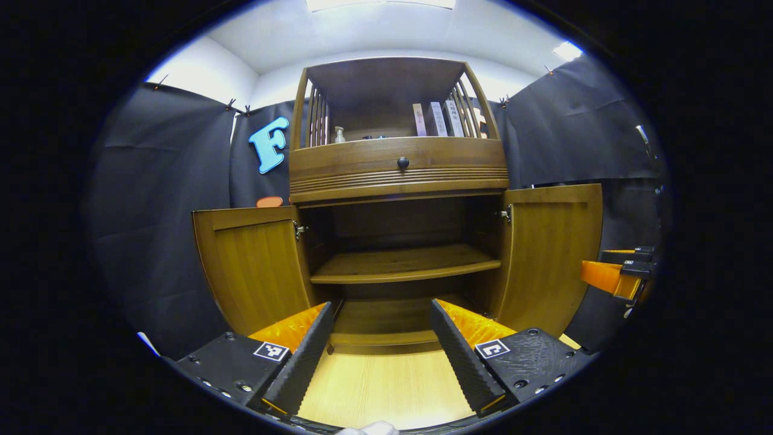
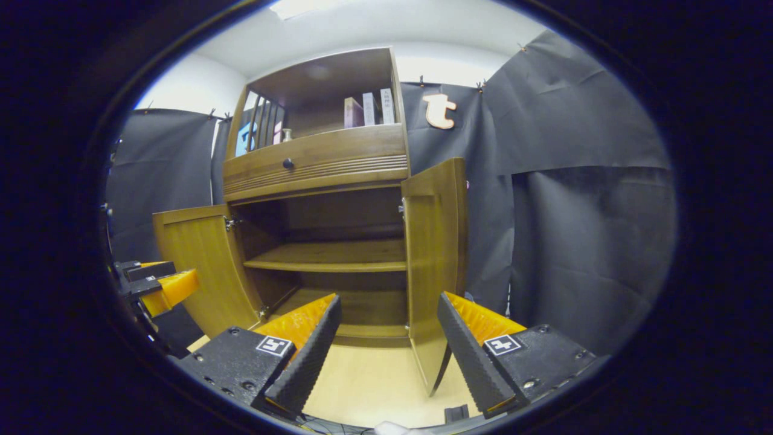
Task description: Open the right door of the double-door shoe cabinet with the right hand, and open the left door with the left hand.
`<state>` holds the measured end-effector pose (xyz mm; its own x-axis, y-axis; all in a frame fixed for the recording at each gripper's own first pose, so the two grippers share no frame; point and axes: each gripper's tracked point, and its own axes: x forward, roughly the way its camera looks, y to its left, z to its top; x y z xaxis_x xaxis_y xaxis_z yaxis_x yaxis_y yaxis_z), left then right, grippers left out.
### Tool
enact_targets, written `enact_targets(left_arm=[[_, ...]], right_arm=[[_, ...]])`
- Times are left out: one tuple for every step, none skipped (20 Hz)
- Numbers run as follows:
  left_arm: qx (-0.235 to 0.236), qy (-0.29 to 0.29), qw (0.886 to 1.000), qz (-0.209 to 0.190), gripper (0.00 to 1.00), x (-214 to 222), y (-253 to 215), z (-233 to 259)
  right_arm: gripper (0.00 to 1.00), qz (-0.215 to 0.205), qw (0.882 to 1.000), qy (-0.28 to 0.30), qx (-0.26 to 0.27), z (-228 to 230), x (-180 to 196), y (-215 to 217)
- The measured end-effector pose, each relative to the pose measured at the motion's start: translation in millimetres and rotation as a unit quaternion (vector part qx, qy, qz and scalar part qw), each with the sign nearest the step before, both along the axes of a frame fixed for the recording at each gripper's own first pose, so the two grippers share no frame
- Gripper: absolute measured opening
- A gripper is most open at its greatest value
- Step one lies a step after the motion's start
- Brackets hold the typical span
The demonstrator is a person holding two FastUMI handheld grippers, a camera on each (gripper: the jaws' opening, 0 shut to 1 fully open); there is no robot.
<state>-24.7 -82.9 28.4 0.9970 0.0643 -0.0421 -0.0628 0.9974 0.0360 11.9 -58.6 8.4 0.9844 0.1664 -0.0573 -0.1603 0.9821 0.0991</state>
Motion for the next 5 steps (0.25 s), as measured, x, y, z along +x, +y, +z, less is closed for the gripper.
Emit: enact_targets(left_arm=[[0.002, -0.001, 1.000, -0.001, 0.96, -1.4, -0.7, 1.8], [0.002, -0.002, 1.000, -0.002, 0.96, -1.7, -2.6, 3.7], [-0.002, -0.001, 1.000, -0.007, 0.96, -2.8, -5.8, 4.5], [-0.007, -0.001, 1.000, -0.011, 1.00, -3.9, -8.6, 5.8], [-0.010, -0.001, 1.000, -0.013, 0.96, -4.2, -9.6, 8.0]], right_arm=[[1.00, 0.000, 1.000, 0.000, 0.000, -0.2, -0.2, 0.3], [1.00, 0.001, 1.000, -0.001, -0.001, -0.2, -0.7, 0.7], [1.00, 0.001, 1.000, -0.002, -0.001, -0.9, -1.8, 1.5], [1.00, 0.001, 1.000, -0.004, -0.001, 0.1, -2.3, 1.2], [1.00, 0.001, 1.000, -0.003, 0.000, -0.5, -2.1, 0.9]])
